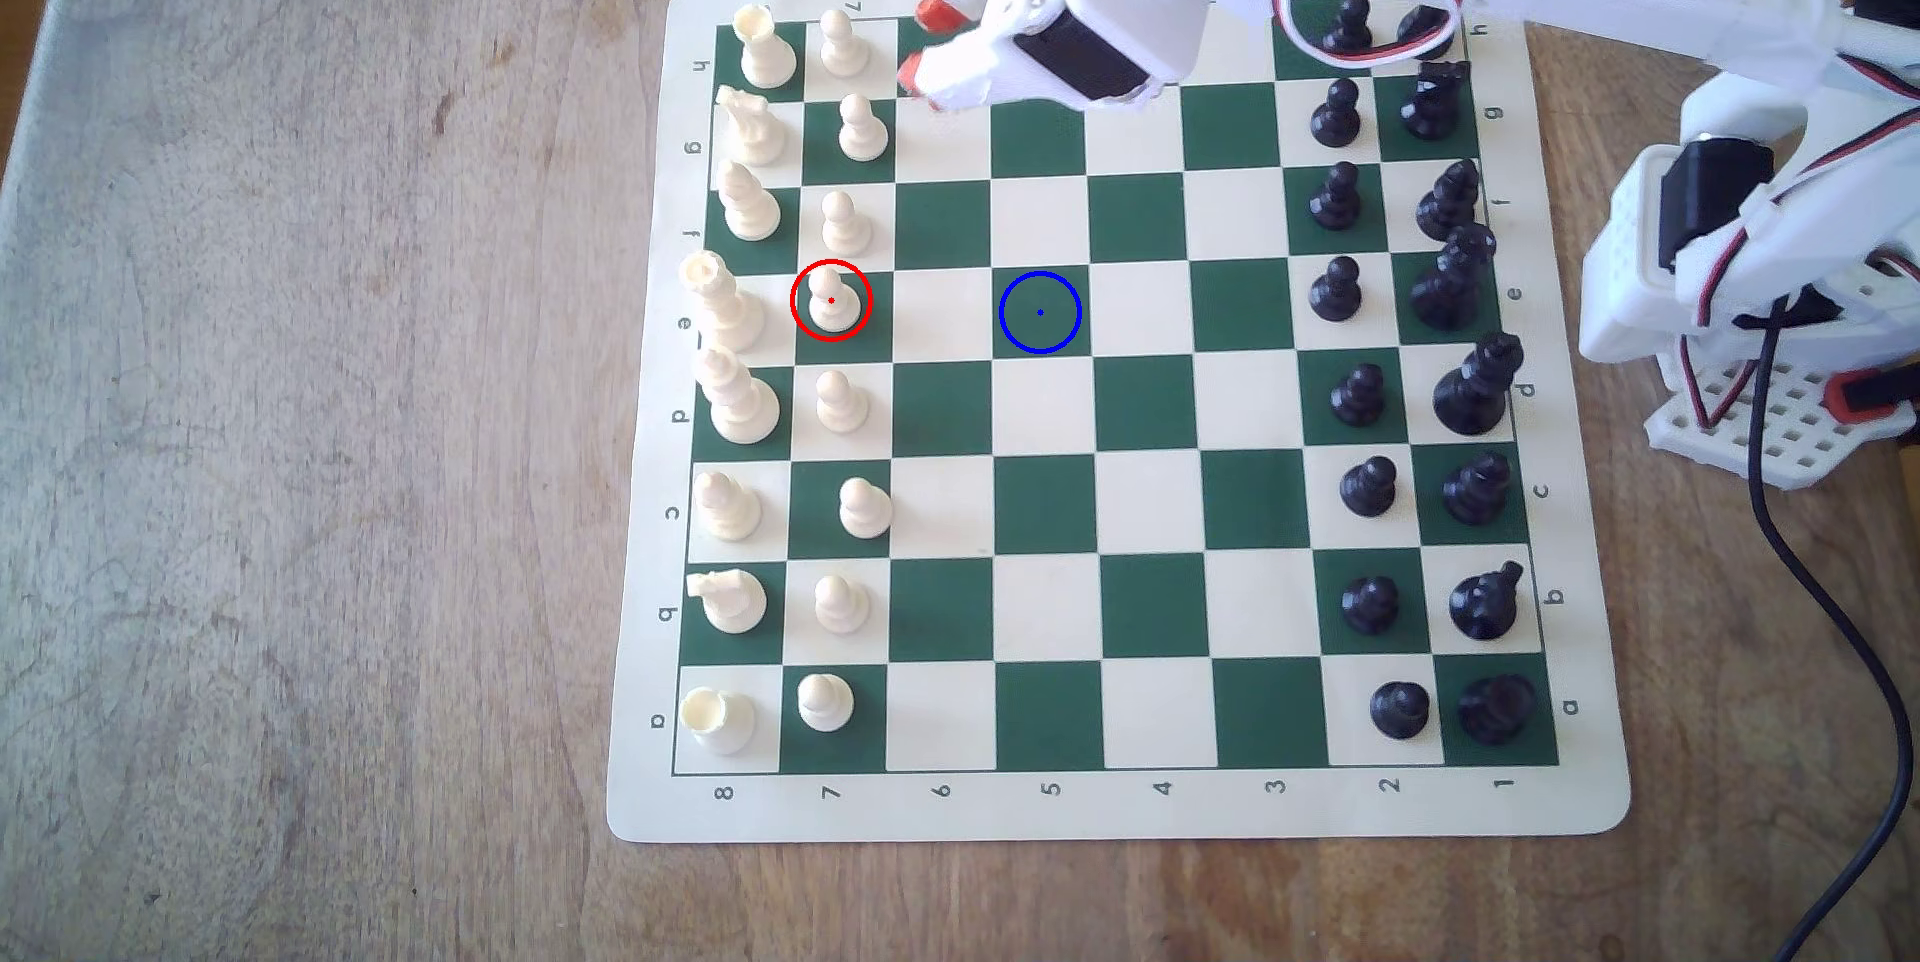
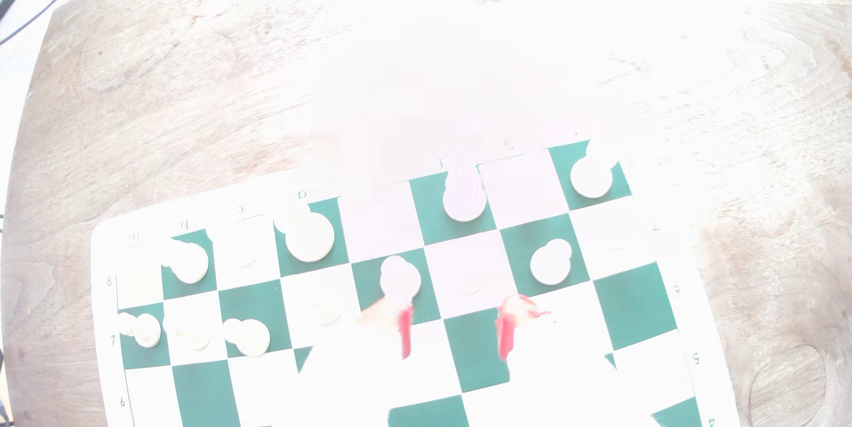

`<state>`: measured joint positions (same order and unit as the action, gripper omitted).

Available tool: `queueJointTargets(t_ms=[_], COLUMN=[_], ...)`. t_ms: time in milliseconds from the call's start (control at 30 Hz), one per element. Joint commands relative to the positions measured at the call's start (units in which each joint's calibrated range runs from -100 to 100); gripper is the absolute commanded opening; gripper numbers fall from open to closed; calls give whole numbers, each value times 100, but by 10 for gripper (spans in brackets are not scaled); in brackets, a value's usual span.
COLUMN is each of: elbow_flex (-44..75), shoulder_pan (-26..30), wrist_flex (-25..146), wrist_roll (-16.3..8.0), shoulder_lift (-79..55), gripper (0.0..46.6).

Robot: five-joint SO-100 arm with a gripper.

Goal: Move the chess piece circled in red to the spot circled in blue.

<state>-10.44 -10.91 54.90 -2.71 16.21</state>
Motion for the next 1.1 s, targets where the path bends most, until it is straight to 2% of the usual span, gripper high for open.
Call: queueJointTargets(t_ms=[0, 200, 567, 1067], elbow_flex=[681, 917, 1406, 1715], shoulder_pan=[94, 266, 188, 219], wrist_flex=[-199, -461, -879, -1051], wrist_roll=[-10, -117, -93, -122], shoulder_lift=[-399, -1239, -2428, -3209], gripper=[137, 135, 148, 140])
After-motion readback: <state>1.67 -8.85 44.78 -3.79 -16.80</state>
